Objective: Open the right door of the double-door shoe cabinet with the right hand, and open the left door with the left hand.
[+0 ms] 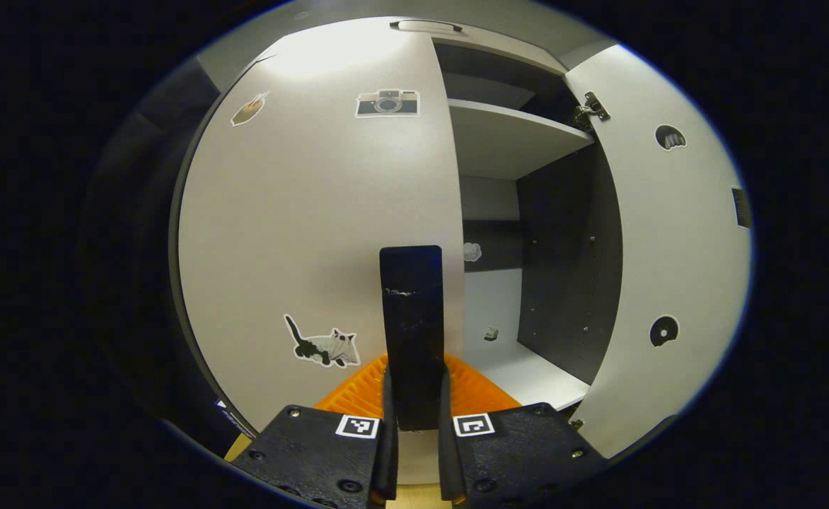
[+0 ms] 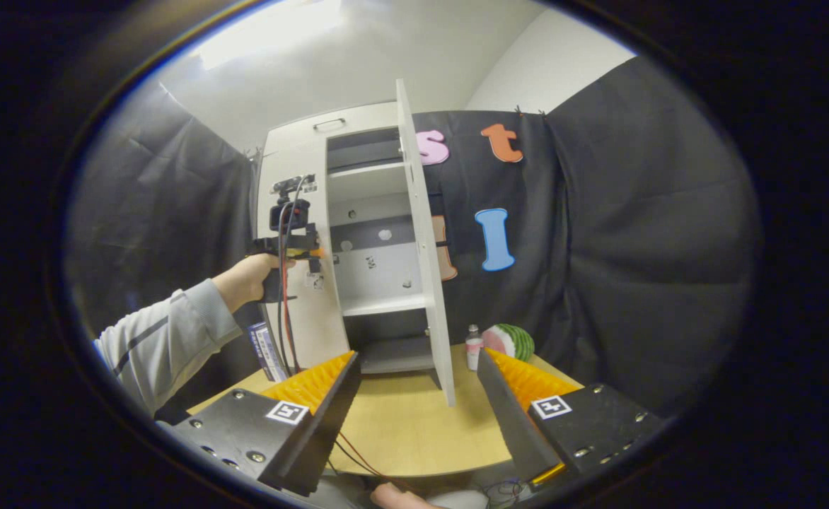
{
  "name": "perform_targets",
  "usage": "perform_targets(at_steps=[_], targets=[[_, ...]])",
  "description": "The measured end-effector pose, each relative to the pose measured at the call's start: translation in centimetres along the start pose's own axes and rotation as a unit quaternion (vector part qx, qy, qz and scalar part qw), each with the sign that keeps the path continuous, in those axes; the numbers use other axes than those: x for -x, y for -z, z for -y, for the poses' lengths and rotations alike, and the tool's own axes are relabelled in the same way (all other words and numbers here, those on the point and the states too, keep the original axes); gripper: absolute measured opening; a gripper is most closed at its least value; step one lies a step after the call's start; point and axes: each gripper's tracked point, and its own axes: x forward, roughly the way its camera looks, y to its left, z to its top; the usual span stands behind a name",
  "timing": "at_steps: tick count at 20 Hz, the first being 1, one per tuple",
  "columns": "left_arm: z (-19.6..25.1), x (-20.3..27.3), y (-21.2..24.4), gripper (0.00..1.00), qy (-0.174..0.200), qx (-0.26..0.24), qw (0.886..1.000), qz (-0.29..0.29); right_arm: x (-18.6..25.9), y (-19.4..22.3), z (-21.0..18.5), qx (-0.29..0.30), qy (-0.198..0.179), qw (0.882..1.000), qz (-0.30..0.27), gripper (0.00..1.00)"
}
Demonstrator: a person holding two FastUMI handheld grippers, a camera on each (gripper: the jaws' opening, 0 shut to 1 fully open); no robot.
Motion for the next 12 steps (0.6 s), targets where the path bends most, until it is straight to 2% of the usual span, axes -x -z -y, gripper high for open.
perform_targets(at_steps=[1, 3, 4, 5, 7, 8, 9, 10, 12], targets=[[-0.1, 0.7, 0.1, 0.24, 0.001, 0.004, 1.000, 0.001, 0.5, 0.0, 0.2, -0.002, 0.006, 1.000, -0.001, 0.98], [-0.2, 2.0, 0.1, 0.24, 0.000, 0.007, 1.000, 0.005, 1.5, 0.2, 0.5, -0.010, 0.013, 1.000, -0.001, 0.99], [-0.3, 2.6, 0.2, 0.24, 0.000, 0.005, 1.000, 0.005, 1.8, 0.3, 0.6, -0.013, 0.015, 1.000, 0.000, 0.94], [-0.5, 3.2, 0.2, 0.24, 0.000, 0.007, 1.000, 0.003, 2.2, 0.2, 0.5, -0.015, 0.017, 1.000, 0.001, 0.98], [-0.8, 4.5, 0.2, 0.24, 0.004, 0.009, 1.000, 0.000, 2.9, 0.0, 0.5, -0.017, 0.020, 1.000, 0.005, 0.98], [-0.9, 5.1, 0.3, 0.24, 0.006, 0.006, 1.000, -0.004, 3.3, -0.1, 0.4, -0.020, 0.021, 1.000, 0.008, 0.94], [-1.1, 5.7, 0.3, 0.24, 0.005, 0.005, 1.000, -0.007, 3.7, -0.4, 0.2, -0.022, 0.021, 0.999, 0.011, 0.94], [-1.3, 6.3, 0.3, 0.24, 0.004, 0.004, 1.000, -0.010, 3.9, -0.5, 0.0, -0.024, 0.019, 0.999, 0.013, 0.98], [-1.6, 7.7, 0.5, 0.24, 0.001, 0.004, 1.000, -0.013, 4.4, -0.9, -0.4, -0.026, 0.016, 0.999, 0.019, 0.98]])
